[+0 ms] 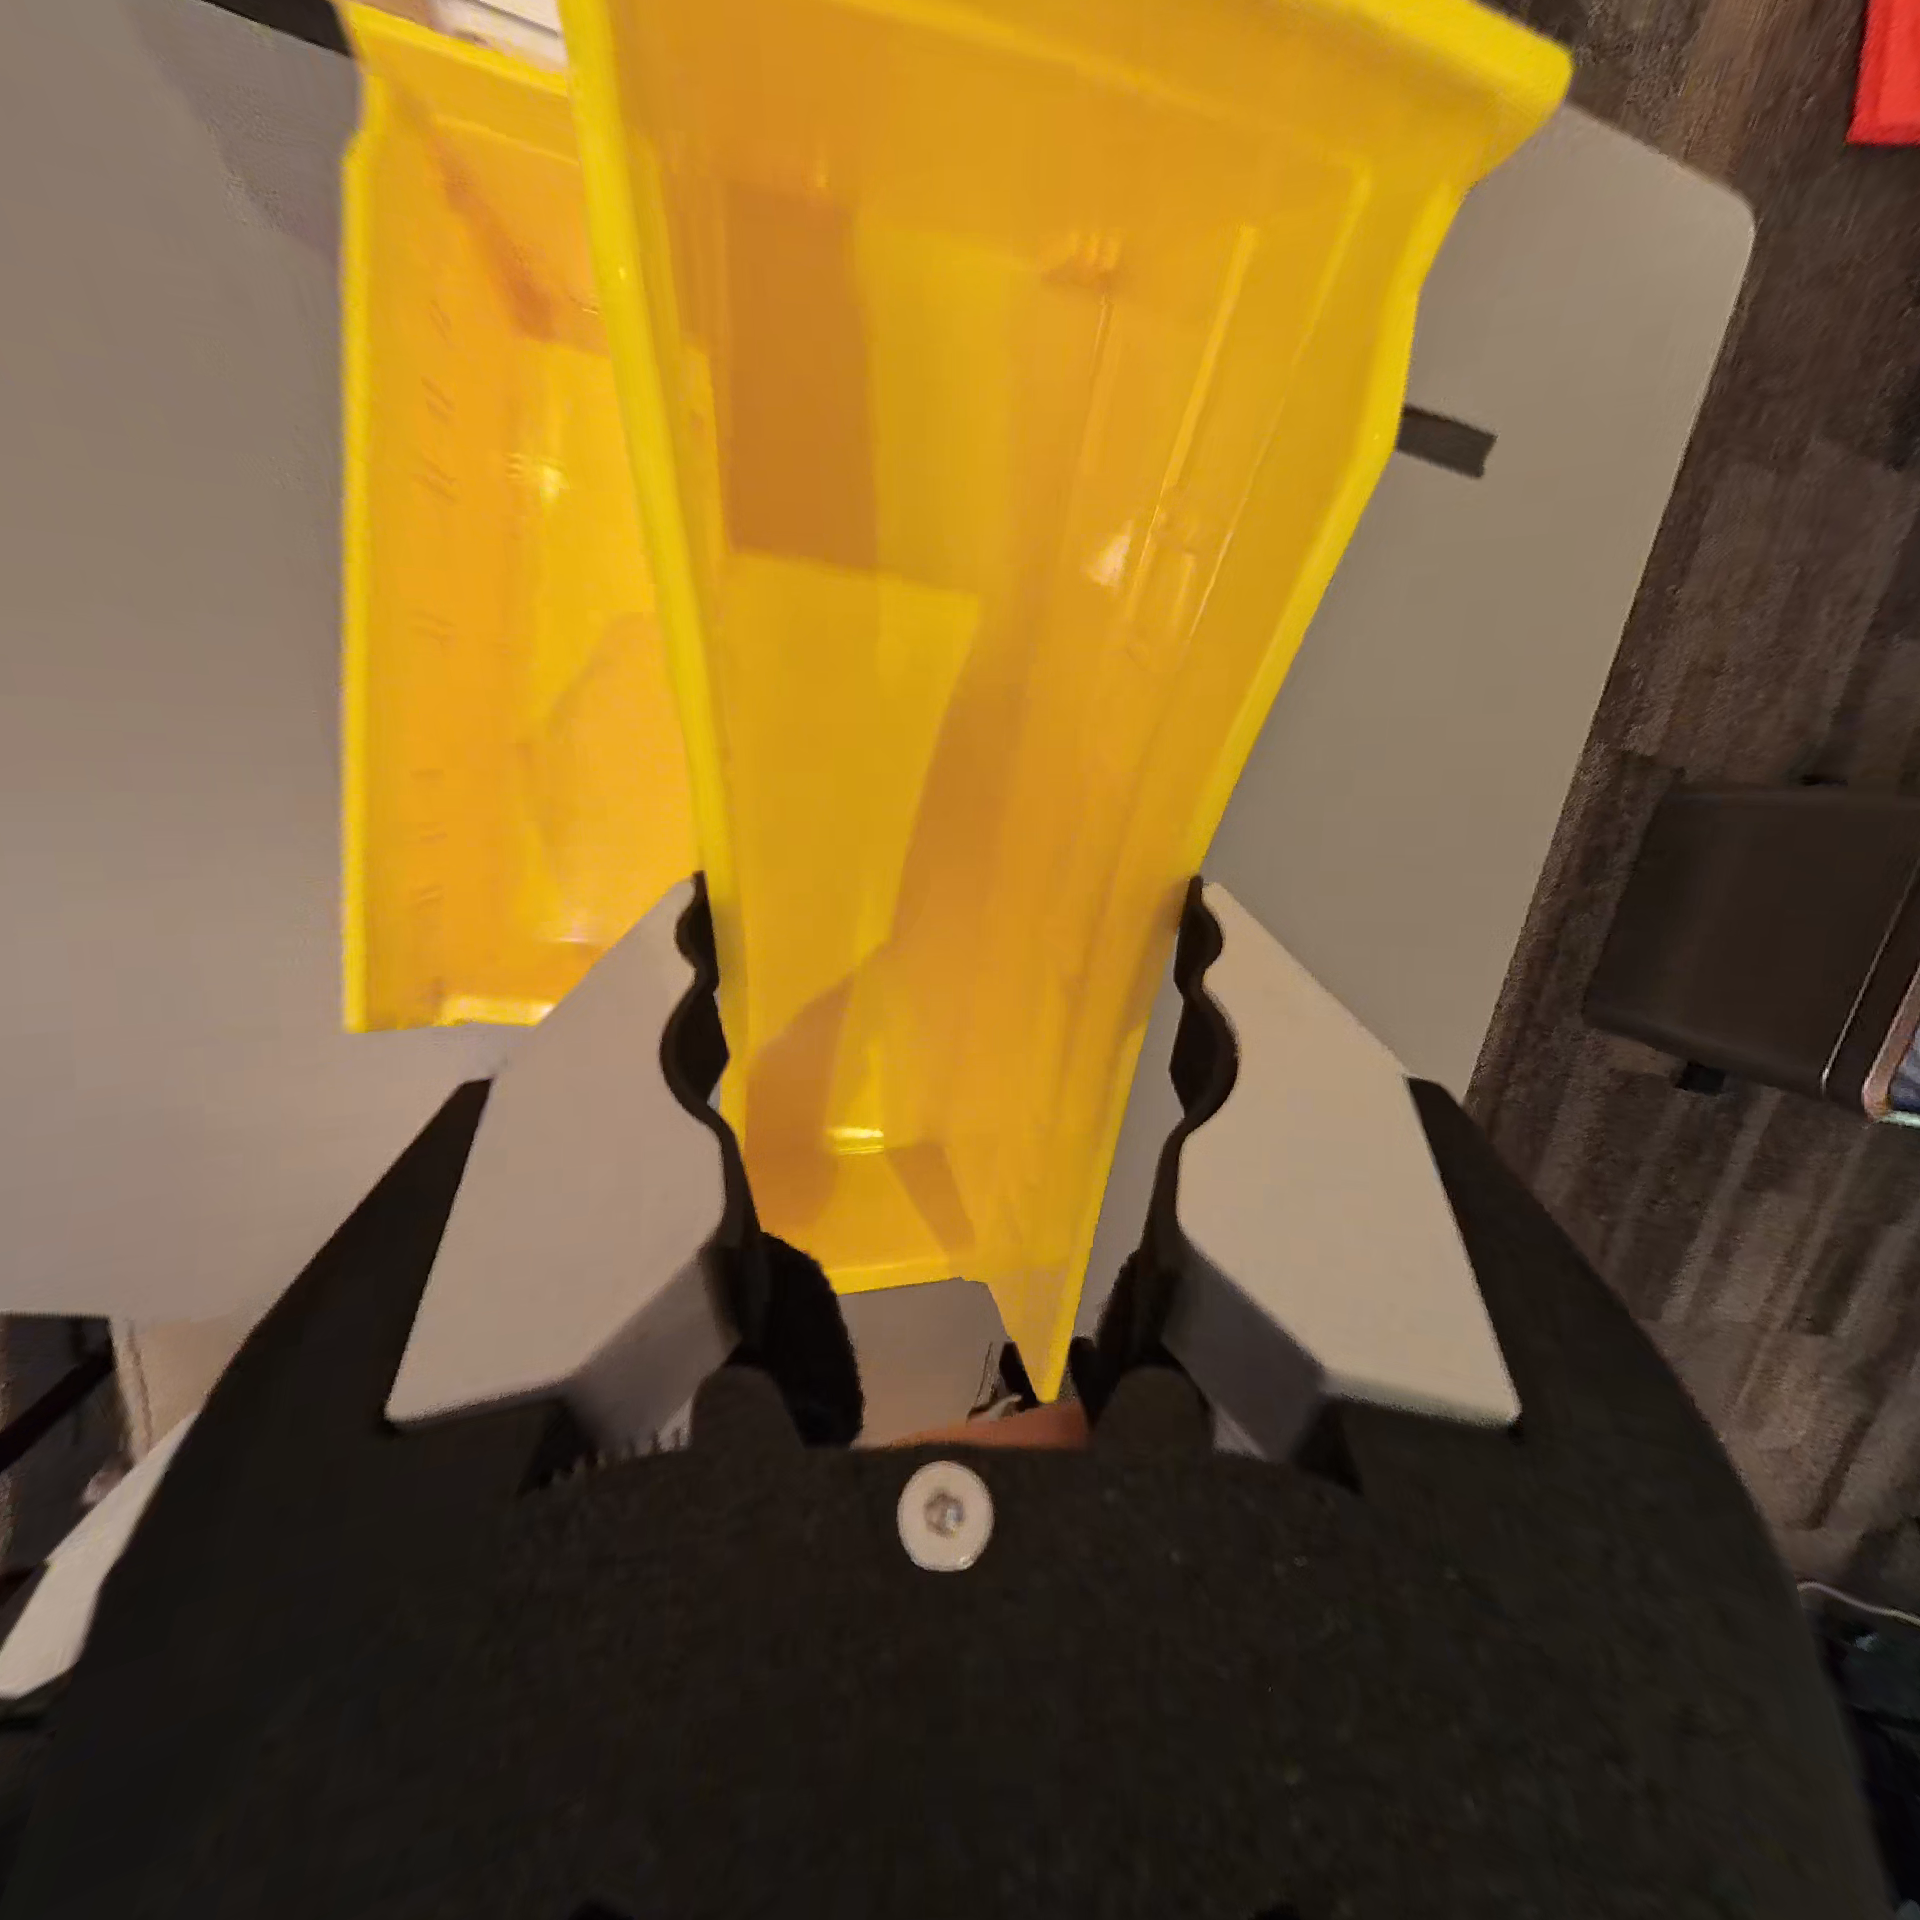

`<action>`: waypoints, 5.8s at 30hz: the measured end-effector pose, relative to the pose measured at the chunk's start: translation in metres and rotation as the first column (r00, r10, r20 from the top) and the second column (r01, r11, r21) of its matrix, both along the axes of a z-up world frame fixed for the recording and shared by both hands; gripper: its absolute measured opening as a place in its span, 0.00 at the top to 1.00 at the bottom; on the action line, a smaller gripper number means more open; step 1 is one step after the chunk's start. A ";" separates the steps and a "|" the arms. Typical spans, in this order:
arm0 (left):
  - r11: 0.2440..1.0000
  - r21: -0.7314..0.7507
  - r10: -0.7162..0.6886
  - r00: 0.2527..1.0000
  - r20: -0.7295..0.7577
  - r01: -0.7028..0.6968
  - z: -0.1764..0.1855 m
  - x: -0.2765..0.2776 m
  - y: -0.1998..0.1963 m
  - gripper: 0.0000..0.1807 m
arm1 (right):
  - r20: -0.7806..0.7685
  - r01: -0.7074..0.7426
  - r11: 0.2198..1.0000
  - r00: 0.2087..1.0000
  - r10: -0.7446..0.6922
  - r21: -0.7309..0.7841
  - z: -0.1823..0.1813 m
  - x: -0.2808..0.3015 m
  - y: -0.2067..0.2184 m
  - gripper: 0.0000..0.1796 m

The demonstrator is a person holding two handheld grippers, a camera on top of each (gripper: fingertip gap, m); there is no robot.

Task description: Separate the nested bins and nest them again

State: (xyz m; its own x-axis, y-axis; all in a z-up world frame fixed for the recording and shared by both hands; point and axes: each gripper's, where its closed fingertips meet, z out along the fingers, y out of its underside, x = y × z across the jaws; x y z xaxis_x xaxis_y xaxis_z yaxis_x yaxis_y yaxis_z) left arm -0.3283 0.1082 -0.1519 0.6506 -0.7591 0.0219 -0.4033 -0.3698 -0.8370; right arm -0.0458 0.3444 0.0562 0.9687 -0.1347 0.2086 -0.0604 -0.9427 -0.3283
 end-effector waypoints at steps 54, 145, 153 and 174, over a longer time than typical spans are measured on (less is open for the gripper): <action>0.995 -0.095 0.021 1.000 -0.011 -0.022 -0.016 -0.015 0.010 0.55 | -0.080 0.112 0.966 0.988 -0.134 -0.235 -0.136 -0.070 0.066 0.41; 0.756 -0.394 0.166 0.735 -0.657 -0.522 0.075 0.209 0.306 0.48 | -0.193 -0.263 0.734 0.860 0.473 0.626 -0.221 -0.066 -0.274 0.60; 0.759 -0.381 0.151 0.713 -0.685 -0.527 0.088 0.209 0.299 0.52 | -0.178 -0.290 0.739 0.858 0.483 0.608 -0.226 -0.070 -0.276 0.60; 0.818 -0.339 0.125 0.720 -0.682 -0.464 0.200 0.179 0.227 0.52 | -0.174 -0.279 0.715 0.855 0.489 0.641 -0.217 -0.075 -0.275 0.61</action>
State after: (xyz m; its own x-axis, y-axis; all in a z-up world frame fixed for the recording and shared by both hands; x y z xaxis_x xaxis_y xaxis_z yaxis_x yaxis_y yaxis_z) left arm -0.1493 0.3347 0.0481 0.8319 -0.5276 -0.1722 -0.5509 -0.8225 -0.1413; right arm -0.1209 0.0699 -0.1609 0.9568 0.2732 -0.0992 0.0671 -0.5398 -0.8391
